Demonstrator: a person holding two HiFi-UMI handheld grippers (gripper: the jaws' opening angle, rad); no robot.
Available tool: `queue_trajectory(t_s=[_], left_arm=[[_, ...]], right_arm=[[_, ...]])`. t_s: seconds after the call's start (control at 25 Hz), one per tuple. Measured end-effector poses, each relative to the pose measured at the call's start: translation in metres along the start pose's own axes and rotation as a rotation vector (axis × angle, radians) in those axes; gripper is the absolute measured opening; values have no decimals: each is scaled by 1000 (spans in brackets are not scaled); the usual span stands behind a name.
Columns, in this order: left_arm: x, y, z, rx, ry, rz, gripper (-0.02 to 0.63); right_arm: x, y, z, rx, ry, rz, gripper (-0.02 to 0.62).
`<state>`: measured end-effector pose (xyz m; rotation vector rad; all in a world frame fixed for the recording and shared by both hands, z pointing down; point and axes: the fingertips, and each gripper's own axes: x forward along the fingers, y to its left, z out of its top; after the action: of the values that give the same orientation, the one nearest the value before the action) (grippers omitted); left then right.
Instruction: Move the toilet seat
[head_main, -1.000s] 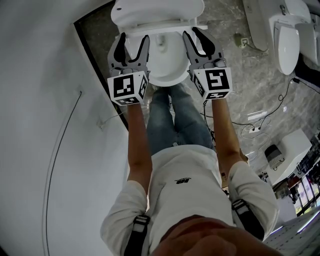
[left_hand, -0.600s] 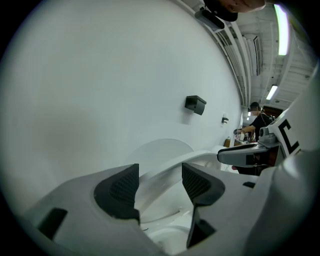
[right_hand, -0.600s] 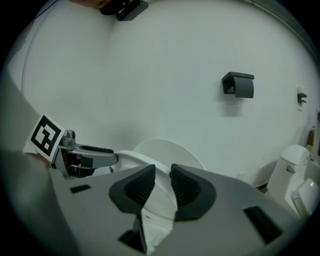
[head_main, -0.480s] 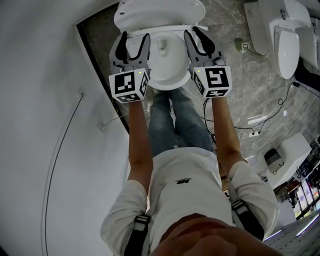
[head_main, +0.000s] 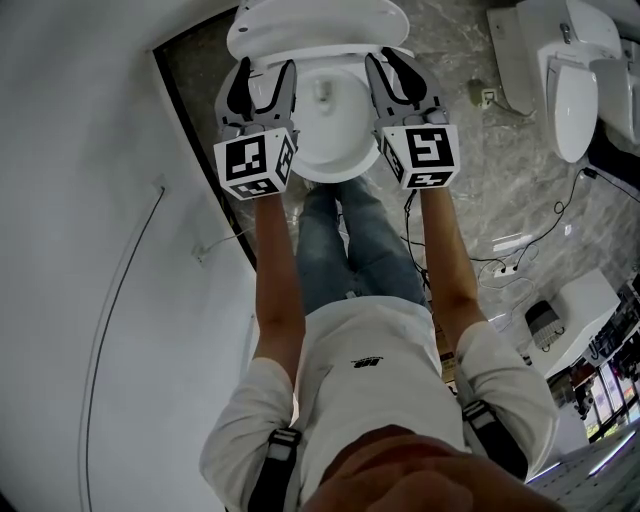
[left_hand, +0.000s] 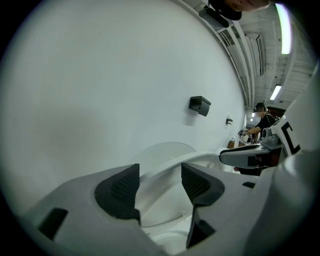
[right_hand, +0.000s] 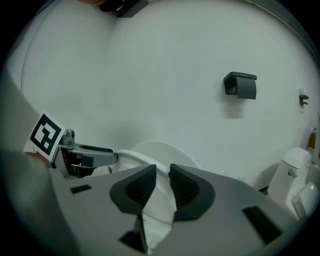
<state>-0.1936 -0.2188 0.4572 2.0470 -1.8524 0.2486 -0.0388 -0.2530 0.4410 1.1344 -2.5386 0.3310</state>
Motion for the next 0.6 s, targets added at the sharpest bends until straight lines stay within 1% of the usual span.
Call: queue_trajectory(t_s=[0.6], left_arm=[[17, 8, 8, -1, -15, 25, 276]], right_arm=[[17, -9, 10, -23, -12, -13, 92]])
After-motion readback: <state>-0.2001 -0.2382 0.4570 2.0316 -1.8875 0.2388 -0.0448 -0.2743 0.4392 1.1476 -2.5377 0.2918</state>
